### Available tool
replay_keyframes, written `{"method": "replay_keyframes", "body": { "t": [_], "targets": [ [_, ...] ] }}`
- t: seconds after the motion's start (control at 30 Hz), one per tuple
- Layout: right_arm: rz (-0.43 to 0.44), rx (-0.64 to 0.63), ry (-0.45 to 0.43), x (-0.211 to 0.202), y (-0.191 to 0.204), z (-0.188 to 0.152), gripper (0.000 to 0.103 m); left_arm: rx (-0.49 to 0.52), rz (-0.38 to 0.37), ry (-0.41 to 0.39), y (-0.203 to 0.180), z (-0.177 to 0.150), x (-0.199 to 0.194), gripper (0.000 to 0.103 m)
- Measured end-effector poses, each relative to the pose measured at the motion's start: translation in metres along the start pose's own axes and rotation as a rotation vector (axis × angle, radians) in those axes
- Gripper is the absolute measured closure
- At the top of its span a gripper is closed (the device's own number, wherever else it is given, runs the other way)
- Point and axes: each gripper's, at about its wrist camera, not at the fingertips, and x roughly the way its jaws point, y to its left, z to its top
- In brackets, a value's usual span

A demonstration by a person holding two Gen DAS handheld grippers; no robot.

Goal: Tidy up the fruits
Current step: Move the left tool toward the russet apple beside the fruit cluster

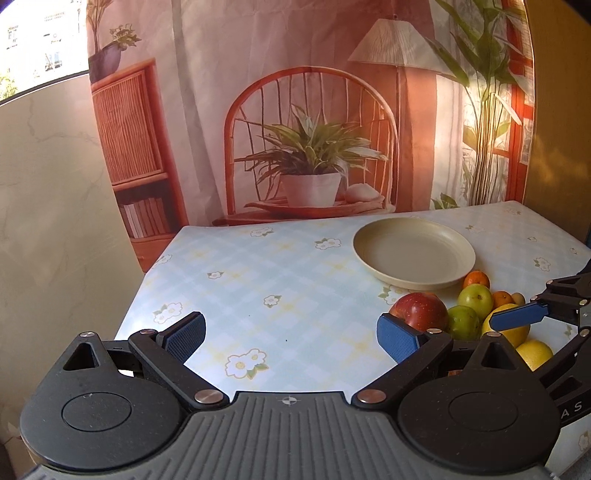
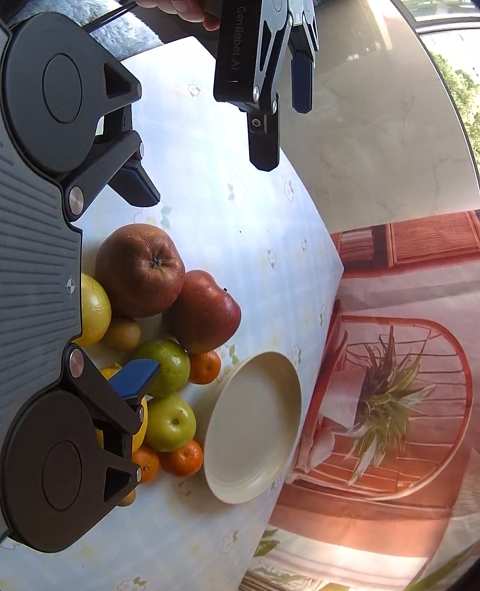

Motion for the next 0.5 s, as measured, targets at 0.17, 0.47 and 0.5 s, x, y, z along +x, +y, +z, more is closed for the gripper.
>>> {"method": "replay_keyframes", "body": {
  "t": [0.17,0.47,0.5],
  "targets": [
    [0.001,-0.010,0.031,0.010,0.005,0.003,0.032,-0.068,-0.044,0.050,0.008,-0.007,0.006,0.006],
    [-0.014,-0.061,0.094,0.024,0.014,0.002,0.040,-0.129,-0.002,0.063,0.029,-0.017,0.004,0.014],
    [-0.020,-0.064,0.102,0.025,0.015,0.001,0.040,-0.135,-0.002,0.067,0.029,-0.017,0.004,0.015]
  ]
}}
